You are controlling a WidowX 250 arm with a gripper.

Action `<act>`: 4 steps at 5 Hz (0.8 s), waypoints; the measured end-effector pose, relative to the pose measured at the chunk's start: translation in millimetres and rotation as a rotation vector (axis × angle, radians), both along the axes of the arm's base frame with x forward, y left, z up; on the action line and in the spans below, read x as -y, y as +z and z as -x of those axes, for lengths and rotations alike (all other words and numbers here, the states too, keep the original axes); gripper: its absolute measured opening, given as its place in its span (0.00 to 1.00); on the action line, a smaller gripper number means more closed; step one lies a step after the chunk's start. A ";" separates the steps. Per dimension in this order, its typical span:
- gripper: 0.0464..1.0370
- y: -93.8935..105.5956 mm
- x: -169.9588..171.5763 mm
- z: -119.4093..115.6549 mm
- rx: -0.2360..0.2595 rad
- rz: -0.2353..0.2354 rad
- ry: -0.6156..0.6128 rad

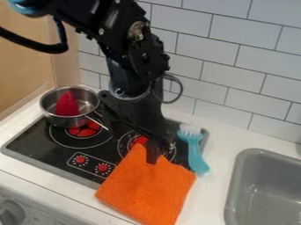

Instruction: Move the blue thing to the bottom left of the stove

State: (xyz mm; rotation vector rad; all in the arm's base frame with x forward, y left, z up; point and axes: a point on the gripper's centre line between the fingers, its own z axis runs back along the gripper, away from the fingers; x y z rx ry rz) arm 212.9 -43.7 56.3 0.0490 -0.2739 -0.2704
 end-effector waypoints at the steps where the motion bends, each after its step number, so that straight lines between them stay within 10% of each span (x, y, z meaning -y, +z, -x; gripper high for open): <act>1: 0.96 -13.8 -3.3 16.1 -0.063 -0.022 0.008; 4: 0.96 -3.2 40.0 -17.6 0.046 -0.041 0.326</act>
